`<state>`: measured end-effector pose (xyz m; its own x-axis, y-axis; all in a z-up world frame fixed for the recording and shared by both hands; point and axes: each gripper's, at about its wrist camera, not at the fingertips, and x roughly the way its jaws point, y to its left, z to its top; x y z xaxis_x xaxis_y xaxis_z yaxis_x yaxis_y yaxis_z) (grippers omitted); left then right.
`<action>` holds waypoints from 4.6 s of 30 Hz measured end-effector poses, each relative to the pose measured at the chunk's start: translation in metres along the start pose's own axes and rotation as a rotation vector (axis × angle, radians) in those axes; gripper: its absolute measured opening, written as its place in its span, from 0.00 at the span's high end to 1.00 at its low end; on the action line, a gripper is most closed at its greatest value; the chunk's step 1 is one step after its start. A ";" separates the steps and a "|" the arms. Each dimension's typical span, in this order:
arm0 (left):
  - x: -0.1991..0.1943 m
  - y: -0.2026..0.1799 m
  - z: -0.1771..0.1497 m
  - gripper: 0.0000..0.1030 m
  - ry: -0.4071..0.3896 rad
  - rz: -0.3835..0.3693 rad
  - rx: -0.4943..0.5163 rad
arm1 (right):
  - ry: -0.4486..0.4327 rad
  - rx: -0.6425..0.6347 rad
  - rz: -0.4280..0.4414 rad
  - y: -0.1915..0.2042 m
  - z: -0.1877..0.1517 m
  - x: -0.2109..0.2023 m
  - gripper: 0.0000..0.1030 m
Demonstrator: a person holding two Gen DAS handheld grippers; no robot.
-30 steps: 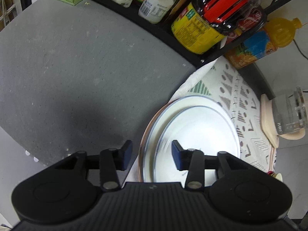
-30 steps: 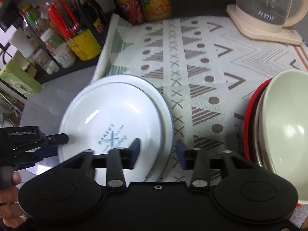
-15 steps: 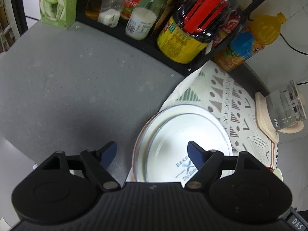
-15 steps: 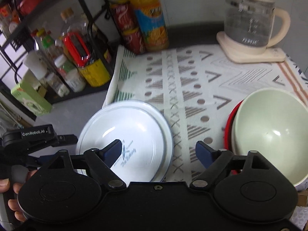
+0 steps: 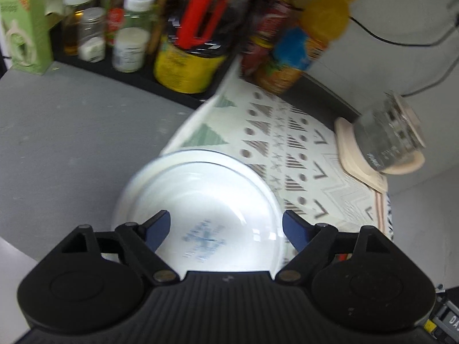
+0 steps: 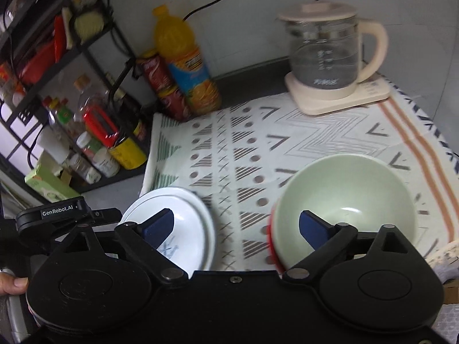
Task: Organize plates and bowls
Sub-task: 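Move both grippers to the red bowl stack and grasp its rim, then lift the red bowl stack and carry it over the plate stack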
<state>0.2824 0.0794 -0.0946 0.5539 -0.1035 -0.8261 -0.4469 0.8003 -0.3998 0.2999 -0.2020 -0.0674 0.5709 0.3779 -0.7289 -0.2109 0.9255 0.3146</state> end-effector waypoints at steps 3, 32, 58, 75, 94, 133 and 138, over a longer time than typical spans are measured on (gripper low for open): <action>0.001 -0.021 -0.006 0.19 0.009 -0.017 0.017 | -0.007 0.003 -0.005 -0.015 0.001 -0.007 0.08; 0.057 -0.136 -0.065 0.19 0.131 -0.016 0.148 | 0.068 0.126 -0.085 -0.149 0.002 0.000 0.08; 0.108 -0.140 -0.104 0.71 0.211 0.005 -0.004 | 0.284 0.154 0.101 -0.187 -0.015 0.059 0.62; 0.081 -0.132 -0.091 0.71 0.134 0.006 -0.032 | 0.237 0.089 0.124 -0.167 0.001 0.051 0.66; 0.021 -0.070 -0.057 0.70 0.005 -0.006 -0.115 | 0.171 -0.005 0.191 -0.076 0.025 0.048 0.66; 0.014 0.083 -0.013 0.69 0.042 -0.004 -0.227 | 0.273 -0.100 0.148 0.072 -0.016 0.107 0.66; 0.014 0.090 -0.013 0.67 0.057 -0.042 -0.208 | 0.267 -0.079 0.138 0.075 -0.017 0.109 0.64</action>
<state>0.2409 0.1424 -0.1469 0.5372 -0.1715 -0.8259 -0.5631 0.6561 -0.5025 0.3330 -0.0906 -0.1333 0.3061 0.4842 -0.8197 -0.3389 0.8600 0.3814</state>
